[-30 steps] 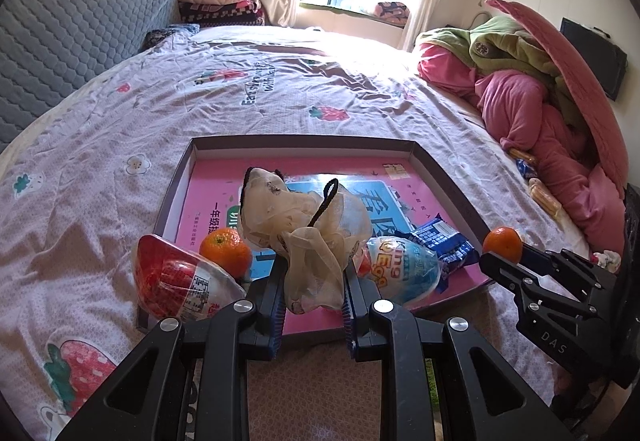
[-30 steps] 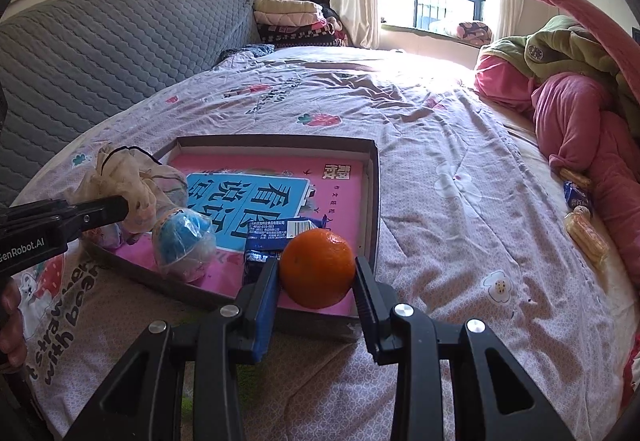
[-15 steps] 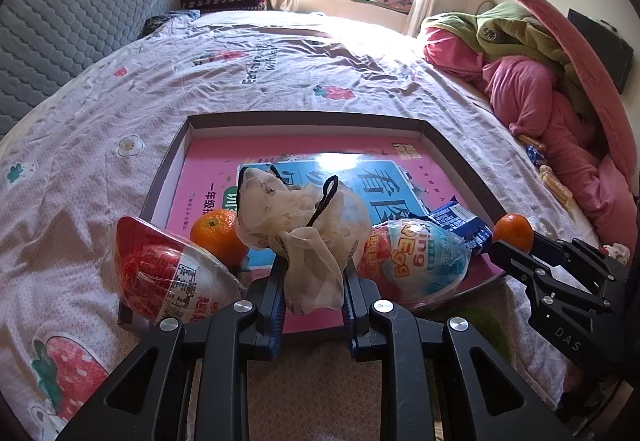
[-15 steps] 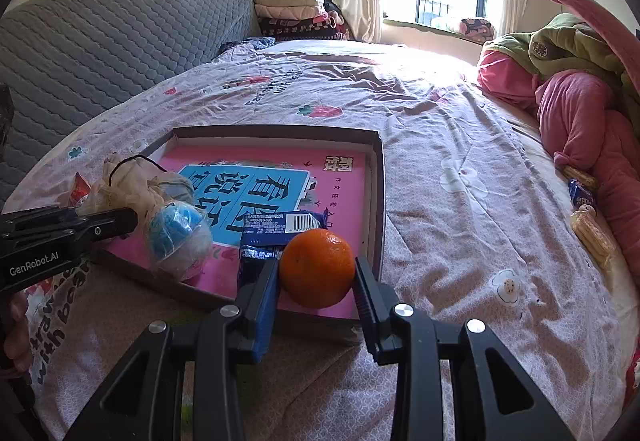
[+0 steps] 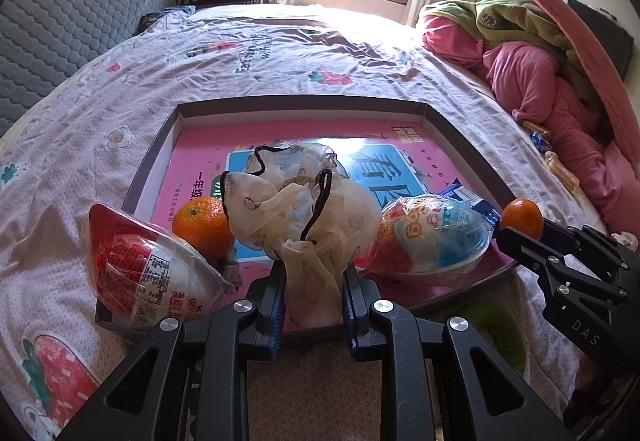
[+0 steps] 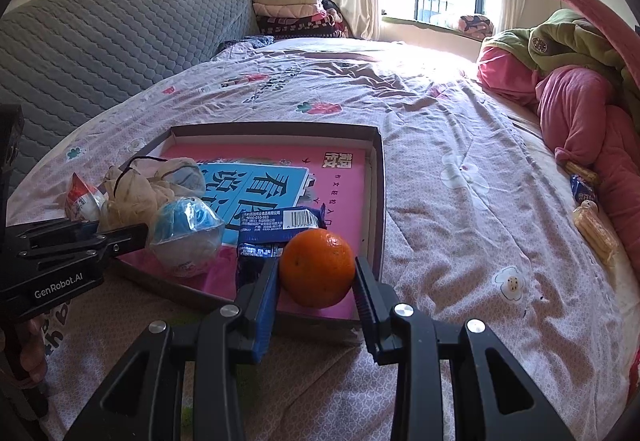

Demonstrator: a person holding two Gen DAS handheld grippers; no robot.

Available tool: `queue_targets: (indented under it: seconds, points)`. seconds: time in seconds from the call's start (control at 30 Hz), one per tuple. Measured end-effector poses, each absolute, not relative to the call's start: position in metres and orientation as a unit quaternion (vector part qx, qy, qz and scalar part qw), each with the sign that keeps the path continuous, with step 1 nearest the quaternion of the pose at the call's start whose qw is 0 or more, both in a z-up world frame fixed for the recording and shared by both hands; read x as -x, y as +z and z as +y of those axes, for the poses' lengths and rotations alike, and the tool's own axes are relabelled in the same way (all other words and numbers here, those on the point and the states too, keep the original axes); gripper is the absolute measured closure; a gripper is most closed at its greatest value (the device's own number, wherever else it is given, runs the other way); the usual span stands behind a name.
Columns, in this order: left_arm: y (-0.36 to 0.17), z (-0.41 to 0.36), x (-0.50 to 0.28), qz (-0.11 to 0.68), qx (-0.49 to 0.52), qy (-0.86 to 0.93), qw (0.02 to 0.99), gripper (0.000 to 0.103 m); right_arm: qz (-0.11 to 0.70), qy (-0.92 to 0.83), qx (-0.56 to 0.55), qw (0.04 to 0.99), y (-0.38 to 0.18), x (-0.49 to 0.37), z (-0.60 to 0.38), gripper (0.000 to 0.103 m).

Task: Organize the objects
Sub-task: 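Lower and release the mesh bag into the tray while the right gripper releases the orange there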

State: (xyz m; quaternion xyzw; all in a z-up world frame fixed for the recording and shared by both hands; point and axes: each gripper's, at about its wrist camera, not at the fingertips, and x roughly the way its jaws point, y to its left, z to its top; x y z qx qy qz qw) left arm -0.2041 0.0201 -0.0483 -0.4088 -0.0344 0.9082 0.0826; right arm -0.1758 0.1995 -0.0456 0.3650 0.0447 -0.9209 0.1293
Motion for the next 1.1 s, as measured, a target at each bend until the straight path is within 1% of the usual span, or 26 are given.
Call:
queue_targets:
  seconds: [0.6,1.1]
  points:
    - [-0.0398,0.0263,0.1953,-0.047,0.419,0.900,0.110,0.079,0.030,-0.921,-0.366,0.130,-0.0463,0.1773,0.2006,0.066]
    - [-0.0388,0.0276,0.1935,-0.039,0.419,0.902,0.101,0.078,0.025,-0.921,-0.367,0.130,-0.0465,0.1772,0.2023,0.066]
